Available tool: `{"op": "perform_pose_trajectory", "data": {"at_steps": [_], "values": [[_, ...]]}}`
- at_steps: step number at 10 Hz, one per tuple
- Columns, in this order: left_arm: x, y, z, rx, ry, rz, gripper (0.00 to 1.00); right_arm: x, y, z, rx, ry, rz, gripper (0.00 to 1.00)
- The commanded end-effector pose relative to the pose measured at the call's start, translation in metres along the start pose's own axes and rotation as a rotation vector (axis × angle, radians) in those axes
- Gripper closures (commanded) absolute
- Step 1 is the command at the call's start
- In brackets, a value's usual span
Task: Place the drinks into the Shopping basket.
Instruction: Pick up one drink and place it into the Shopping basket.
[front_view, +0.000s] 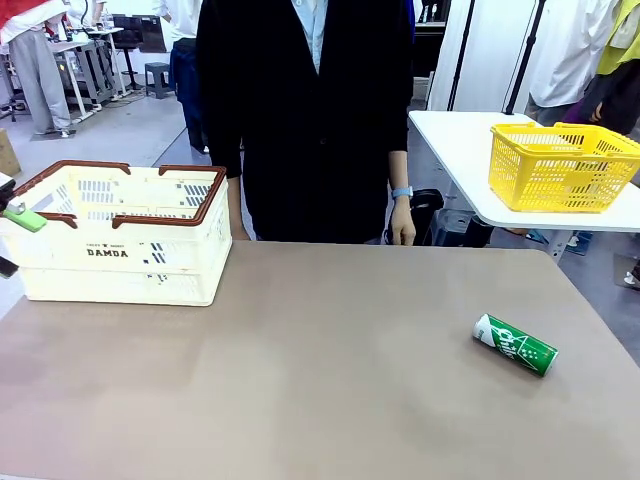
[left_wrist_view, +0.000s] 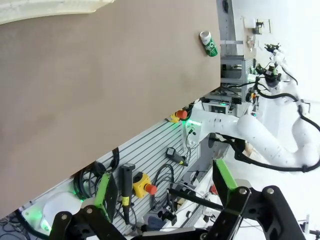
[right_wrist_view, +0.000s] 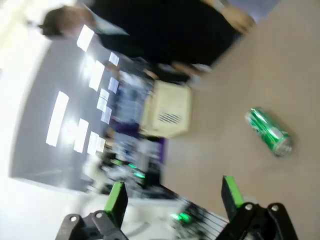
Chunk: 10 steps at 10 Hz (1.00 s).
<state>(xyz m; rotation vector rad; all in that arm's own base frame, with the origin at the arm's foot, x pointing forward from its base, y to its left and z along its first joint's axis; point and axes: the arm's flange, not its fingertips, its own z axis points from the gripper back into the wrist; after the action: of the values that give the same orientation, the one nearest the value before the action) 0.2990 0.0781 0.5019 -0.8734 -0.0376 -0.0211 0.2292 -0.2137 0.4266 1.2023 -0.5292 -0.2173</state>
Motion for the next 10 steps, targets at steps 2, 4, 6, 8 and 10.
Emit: {"op": "perform_pose_trajectory", "data": {"at_steps": [2, 4, 6, 8, 10], "values": [[-0.003, 0.0, 0.0, -0.014, 0.001, 0.004, 0.0, 0.0, 0.065, -0.108, -0.516, 0.35, 0.285, 0.0], [-0.003, 0.0, 0.0, -0.014, 0.001, 0.004, 0.0, -0.005, 0.069, -0.169, -0.728, 0.445, 0.425, 0.0], [-0.003, 0.0, 0.0, -0.014, 0.001, 0.004, 0.0, -0.019, 0.062, -0.221, -0.805, 0.535, 0.54, 0.0], [-0.003, 0.0, 0.0, -0.014, 0.001, 0.004, 0.0, -0.027, 0.036, -0.262, -0.849, 0.556, 0.603, 0.0], [-0.003, 0.0, 0.0, -0.014, 0.001, 0.004, 0.0, -0.025, 0.022, -0.263, -0.954, 0.5, 0.573, 0.0]]}}
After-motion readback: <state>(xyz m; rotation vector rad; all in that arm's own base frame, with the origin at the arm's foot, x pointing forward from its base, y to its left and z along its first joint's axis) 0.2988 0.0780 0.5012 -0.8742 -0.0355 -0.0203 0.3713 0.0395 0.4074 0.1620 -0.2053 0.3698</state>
